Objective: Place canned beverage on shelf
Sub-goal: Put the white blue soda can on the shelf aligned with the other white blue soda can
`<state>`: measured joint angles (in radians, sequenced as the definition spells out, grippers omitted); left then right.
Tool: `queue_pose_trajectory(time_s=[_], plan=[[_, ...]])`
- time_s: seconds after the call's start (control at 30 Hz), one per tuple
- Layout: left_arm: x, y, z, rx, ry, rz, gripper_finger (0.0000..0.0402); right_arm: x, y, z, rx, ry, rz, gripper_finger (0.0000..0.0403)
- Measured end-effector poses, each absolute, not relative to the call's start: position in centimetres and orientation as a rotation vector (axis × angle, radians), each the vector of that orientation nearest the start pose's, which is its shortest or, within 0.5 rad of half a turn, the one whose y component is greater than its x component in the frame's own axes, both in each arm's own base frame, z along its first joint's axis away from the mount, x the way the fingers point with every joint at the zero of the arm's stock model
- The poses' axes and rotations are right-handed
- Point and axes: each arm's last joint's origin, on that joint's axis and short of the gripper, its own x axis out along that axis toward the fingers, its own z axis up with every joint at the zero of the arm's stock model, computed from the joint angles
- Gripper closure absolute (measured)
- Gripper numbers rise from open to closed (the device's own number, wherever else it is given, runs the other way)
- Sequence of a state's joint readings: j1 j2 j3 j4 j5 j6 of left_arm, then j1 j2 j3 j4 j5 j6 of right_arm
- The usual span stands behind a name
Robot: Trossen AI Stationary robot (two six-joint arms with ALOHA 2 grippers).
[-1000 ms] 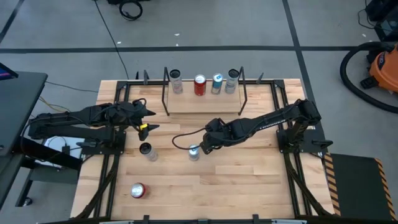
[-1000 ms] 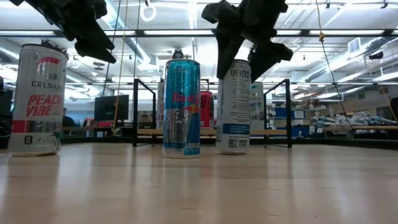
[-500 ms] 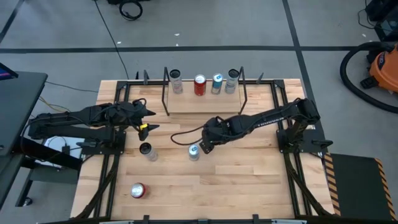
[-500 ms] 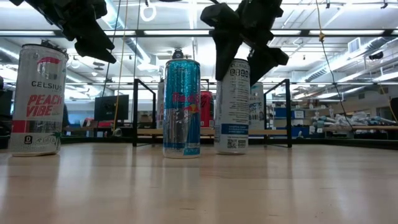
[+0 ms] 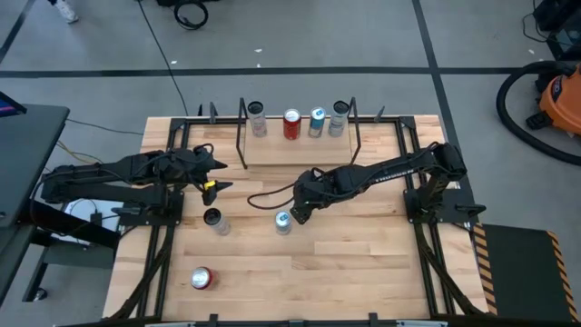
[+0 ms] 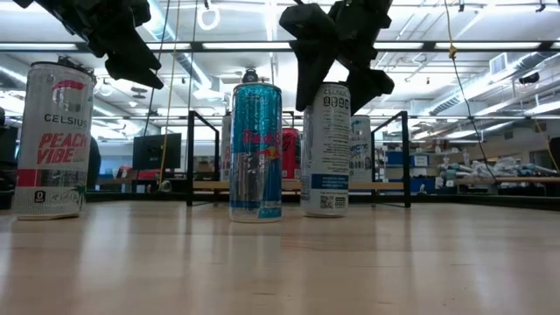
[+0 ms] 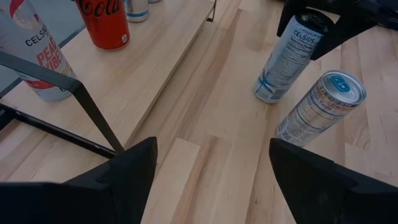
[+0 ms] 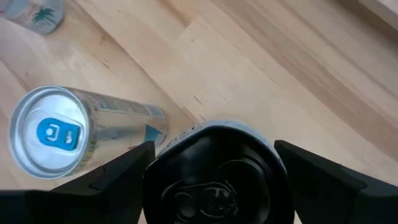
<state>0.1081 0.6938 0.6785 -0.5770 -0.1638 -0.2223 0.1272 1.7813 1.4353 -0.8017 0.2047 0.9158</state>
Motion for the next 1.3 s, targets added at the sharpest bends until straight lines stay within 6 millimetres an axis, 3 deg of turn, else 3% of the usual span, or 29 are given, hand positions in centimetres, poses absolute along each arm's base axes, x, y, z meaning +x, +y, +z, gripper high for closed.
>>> queue_pose_trajectory(time_s=[0.4, 0.77, 1.03, 1.3], plan=[[14.1, 2.0, 27.5, -0.198, 0.562, 0.328, 0.0090, 36.2, 3.2, 25.3, 0.612, 1.006, -0.539, 0.0055], [14.2, 2.0, 27.5, -0.199, 0.562, 0.329, 0.0090, 33.9, 1.4, 30.1, 0.625, 0.875, -0.473, 0.0055], [14.2, 2.0, 27.5, -0.203, 0.561, 0.330, 0.0090, 32.3, 0.3, 32.6, 0.347, 0.877, -0.210, 0.0057], [14.1, 2.0, 27.5, -0.229, 0.556, 0.338, 0.0090, 32.3, -0.2, 32.6, 0.088, 0.895, 0.008, 0.0070]])
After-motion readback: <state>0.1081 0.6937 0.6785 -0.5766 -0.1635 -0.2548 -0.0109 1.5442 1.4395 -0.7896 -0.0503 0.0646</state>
